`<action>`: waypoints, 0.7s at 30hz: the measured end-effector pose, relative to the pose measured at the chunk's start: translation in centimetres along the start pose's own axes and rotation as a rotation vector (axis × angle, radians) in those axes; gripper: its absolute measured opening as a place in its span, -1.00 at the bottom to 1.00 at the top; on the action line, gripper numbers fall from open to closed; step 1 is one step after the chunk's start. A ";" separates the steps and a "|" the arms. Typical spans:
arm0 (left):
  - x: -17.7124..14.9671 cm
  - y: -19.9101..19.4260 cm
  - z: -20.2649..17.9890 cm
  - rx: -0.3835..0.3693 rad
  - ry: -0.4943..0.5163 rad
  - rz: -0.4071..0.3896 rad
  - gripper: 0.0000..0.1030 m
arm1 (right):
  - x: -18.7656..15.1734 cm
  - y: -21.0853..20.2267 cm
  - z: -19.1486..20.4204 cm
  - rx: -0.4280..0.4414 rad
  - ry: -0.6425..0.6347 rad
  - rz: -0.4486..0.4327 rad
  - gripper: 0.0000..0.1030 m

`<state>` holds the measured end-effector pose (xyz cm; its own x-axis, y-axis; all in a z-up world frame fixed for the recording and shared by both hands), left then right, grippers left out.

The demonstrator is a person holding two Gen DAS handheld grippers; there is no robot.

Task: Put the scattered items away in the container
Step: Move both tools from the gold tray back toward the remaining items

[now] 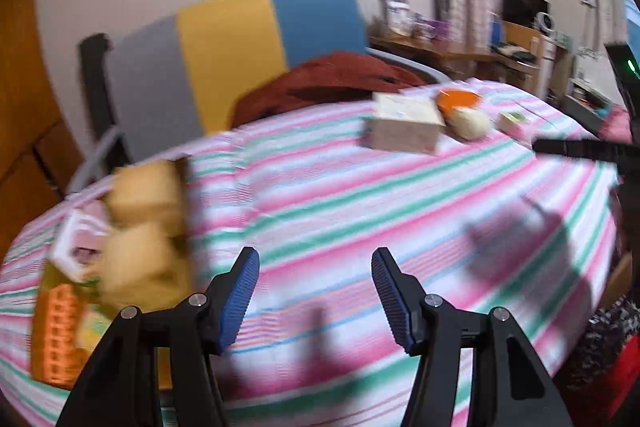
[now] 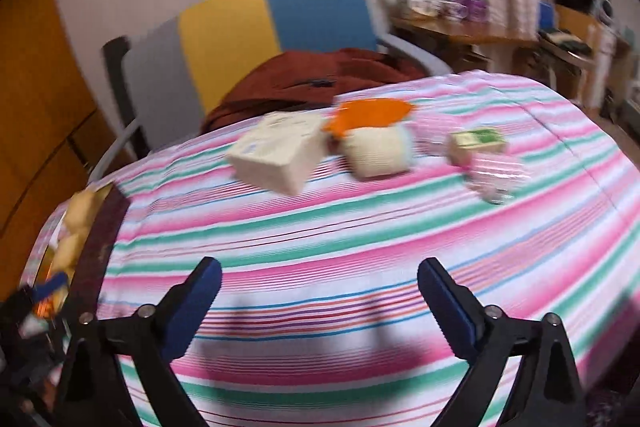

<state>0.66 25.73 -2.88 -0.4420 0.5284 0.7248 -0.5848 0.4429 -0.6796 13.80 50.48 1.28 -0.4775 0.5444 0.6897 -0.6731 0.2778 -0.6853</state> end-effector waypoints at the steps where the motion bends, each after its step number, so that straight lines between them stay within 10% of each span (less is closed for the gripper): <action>1: -0.3 0.5 -0.6 -0.021 0.012 0.014 0.16 | 0.4 -0.3 -0.9 -0.010 0.019 -0.002 0.95; 21: -2.0 5.2 -4.4 -0.076 0.062 0.124 0.16 | 9.7 7.9 -15.8 -0.201 0.202 0.209 1.00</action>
<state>1.46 30.13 -8.36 -0.4639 0.6250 0.6278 -0.4742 0.4234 -0.7719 12.77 70.42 -1.10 -0.4581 0.7463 0.4828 -0.4381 0.2830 -0.8532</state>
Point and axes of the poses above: each gripper's, at about its wrist camera, not at the fingertips, and y roughly the way its jaws point, z to its left, x to its top, the point moved 4 cm from there along y, roughly the way its jaws point, and after that the axes turned 1 degree about y, right-handed, at the moved point
